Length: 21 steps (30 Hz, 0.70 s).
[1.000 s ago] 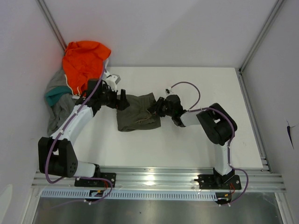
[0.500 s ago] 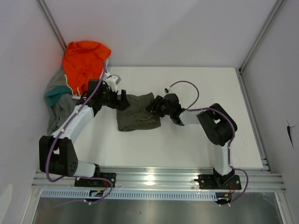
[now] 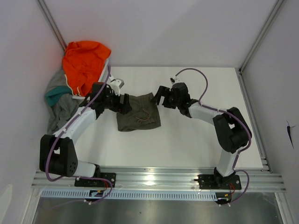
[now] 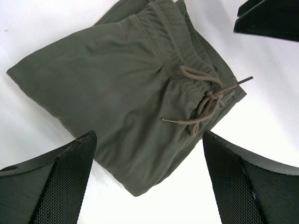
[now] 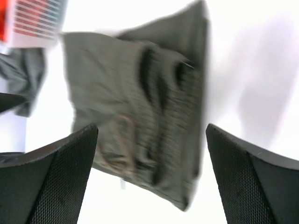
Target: Fold and stack the shorts
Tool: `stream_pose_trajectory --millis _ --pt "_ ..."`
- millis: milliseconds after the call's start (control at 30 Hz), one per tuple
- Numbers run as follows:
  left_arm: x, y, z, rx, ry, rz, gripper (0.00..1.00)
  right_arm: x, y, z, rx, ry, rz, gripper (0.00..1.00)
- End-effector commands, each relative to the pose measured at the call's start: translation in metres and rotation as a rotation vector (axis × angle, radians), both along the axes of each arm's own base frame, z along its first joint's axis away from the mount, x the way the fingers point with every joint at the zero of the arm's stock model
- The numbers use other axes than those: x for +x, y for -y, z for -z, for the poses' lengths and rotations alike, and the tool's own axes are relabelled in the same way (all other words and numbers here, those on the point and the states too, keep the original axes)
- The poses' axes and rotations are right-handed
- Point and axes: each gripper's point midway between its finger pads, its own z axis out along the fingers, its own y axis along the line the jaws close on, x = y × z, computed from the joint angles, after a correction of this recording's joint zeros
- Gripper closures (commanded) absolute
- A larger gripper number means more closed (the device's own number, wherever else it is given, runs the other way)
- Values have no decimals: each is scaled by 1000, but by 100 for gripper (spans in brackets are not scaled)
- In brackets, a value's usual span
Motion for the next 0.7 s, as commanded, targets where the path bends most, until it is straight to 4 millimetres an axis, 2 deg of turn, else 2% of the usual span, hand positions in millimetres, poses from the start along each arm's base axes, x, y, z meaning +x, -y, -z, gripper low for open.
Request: stream_pose_trajectory --millis 0,200,400,433,467,667 --pt "2 10 -2 14 45 46 4 -10 17 23 -44 -40 -56 1" --pt "0 15 10 42 32 44 4 -6 12 46 -53 -84 -85 1" --pt "-2 17 30 53 -29 50 4 -8 -8 62 45 -124 -149 1" --pt "-2 17 32 52 -36 50 5 -8 -13 59 78 -127 -160 0" --pt "-2 17 33 53 -41 53 5 -9 -15 66 84 -145 -163 1" --pt "3 9 58 98 -112 0 5 -14 -35 76 68 -158 -190 1"
